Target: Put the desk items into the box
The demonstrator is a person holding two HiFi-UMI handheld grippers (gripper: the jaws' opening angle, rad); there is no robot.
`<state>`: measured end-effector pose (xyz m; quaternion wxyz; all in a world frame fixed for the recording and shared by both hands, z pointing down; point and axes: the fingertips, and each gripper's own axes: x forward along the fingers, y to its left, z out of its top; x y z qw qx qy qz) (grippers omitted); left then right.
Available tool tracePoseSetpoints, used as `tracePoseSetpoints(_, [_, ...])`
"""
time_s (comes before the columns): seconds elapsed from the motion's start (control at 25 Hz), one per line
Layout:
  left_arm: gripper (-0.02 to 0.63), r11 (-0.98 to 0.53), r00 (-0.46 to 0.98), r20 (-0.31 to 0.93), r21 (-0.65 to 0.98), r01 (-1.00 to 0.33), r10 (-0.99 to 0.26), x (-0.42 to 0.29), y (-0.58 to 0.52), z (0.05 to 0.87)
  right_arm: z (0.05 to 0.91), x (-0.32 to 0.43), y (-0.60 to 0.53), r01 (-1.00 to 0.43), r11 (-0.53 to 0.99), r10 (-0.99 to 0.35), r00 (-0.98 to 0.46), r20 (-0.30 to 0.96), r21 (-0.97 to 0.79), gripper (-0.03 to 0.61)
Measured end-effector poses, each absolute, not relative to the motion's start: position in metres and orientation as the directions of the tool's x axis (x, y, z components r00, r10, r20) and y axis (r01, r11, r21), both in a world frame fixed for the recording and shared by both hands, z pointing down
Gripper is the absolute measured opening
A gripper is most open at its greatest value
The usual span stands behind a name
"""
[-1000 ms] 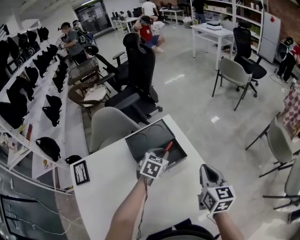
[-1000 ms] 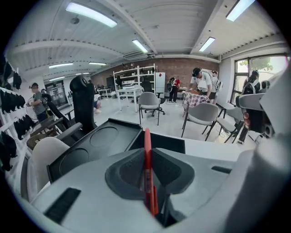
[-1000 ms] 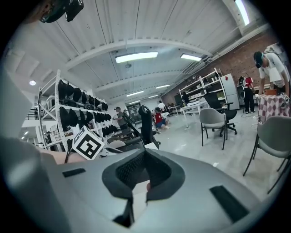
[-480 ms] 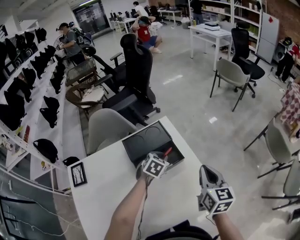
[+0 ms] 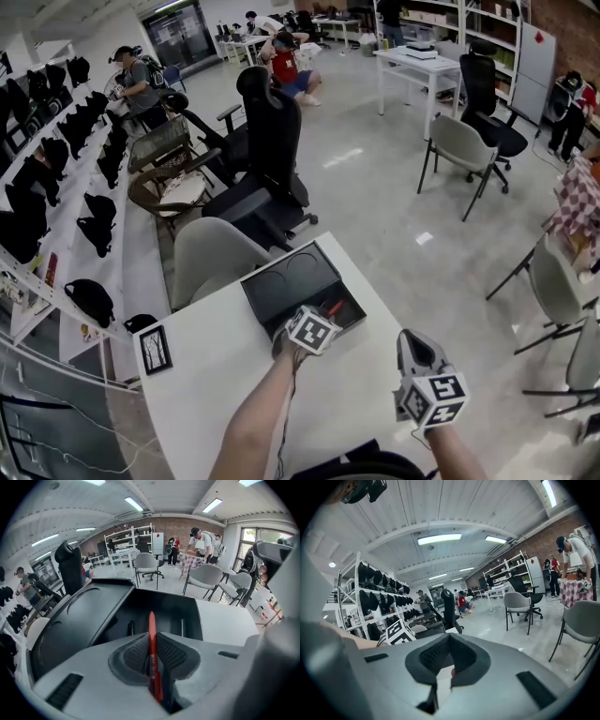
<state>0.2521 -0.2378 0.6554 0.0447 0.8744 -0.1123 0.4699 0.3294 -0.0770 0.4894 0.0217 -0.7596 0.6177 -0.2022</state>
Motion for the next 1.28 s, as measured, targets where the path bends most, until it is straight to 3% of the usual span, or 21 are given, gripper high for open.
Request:
tracePoseSetpoints(0.64, [0.052, -0.969, 0.452, 0.886, 0.010, -0.246, -0.105, 0.246, -0.235, 0.669, 0.491, 0.330, -0.074, -0.930, -0.233, -0.948, 0.151, 0.282, -0.286, 0.003])
tracePoseSetpoints(1.28, [0.083, -0.968, 0.502, 0.856, 0.009, -0.252, -0.123, 0.253, -0.239, 0.658, 0.489, 0.331, -0.076, -0.932, -0.225, -0.949, 0.143, 0.280, -0.286, 0.003])
